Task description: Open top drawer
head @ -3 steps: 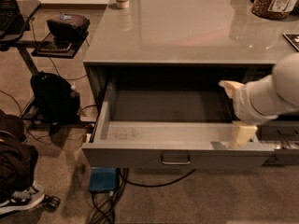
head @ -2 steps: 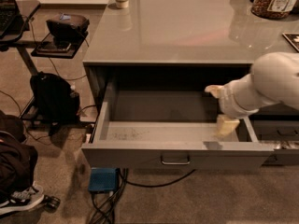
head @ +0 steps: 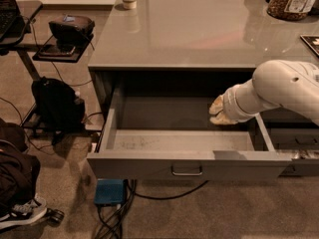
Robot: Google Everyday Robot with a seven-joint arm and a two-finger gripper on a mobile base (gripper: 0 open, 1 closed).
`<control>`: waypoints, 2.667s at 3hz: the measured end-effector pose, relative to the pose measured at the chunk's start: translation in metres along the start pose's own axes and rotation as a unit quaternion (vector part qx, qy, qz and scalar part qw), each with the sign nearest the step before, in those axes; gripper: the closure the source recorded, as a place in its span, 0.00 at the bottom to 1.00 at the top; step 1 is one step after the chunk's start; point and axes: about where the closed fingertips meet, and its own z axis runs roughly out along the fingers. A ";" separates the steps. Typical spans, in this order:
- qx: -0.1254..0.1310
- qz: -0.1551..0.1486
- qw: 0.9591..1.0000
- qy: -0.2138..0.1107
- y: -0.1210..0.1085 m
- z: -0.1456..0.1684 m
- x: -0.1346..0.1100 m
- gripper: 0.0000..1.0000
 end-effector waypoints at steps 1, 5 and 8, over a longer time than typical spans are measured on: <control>-0.008 0.033 0.999 -0.011 0.002 0.029 0.019 0.89; -0.074 0.090 0.993 0.000 0.068 0.058 0.073 1.00; -0.077 0.071 0.994 0.008 0.077 0.042 0.073 0.57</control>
Offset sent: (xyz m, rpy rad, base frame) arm 0.0246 -0.0400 -0.1116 0.1209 0.1944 -0.1393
